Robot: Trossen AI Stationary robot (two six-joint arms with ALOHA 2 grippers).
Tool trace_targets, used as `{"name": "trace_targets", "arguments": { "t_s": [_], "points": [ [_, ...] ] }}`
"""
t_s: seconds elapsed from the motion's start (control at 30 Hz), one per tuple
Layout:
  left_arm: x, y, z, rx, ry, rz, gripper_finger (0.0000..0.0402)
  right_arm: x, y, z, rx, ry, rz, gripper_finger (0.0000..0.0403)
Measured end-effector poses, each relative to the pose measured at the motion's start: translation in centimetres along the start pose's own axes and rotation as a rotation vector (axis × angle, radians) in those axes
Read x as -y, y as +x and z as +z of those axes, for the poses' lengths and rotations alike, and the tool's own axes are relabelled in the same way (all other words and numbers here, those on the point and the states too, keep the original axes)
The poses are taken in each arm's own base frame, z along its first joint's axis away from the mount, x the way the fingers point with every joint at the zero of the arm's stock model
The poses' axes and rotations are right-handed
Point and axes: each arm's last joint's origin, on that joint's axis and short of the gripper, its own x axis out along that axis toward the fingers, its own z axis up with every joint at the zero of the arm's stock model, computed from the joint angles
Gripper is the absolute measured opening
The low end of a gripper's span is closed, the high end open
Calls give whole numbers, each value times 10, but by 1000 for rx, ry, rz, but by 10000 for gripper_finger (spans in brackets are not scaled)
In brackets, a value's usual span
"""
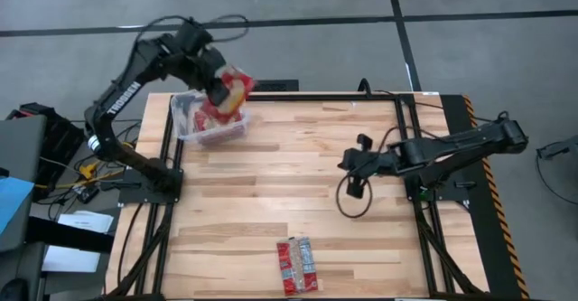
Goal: Sort popcorn bags into baskets
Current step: Put the red popcorn bag into the transparent bin
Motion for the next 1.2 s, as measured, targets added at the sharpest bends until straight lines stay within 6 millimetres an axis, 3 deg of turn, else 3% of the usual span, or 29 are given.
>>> {"name": "trace_targets", "arguments": {
  "t_s": [0.2, 0.37, 0.6, 0.9, 1.2],
  "points": [
    [-48, -2, -11, -103, -15, 153, 16, -10, 16, -4, -61, -39, 0, 13],
    [-67, 5, -22, -200, 13, 211, 16, -16, 31, -8, -127, -74, -8, 23],
    [-71, 23, -31, -294, 188, 111, 16, -21, 44, -8, -144, -84, 2, 32],
    [-74, 72, -34, -441, 314, -9, 23, -22, 47, -9, -158, -82, 16, 13],
    [-73, 117, -28, -536, 432, -94, 21, -21, 47, -11, -181, -58, 7, 33]
  ]
}}
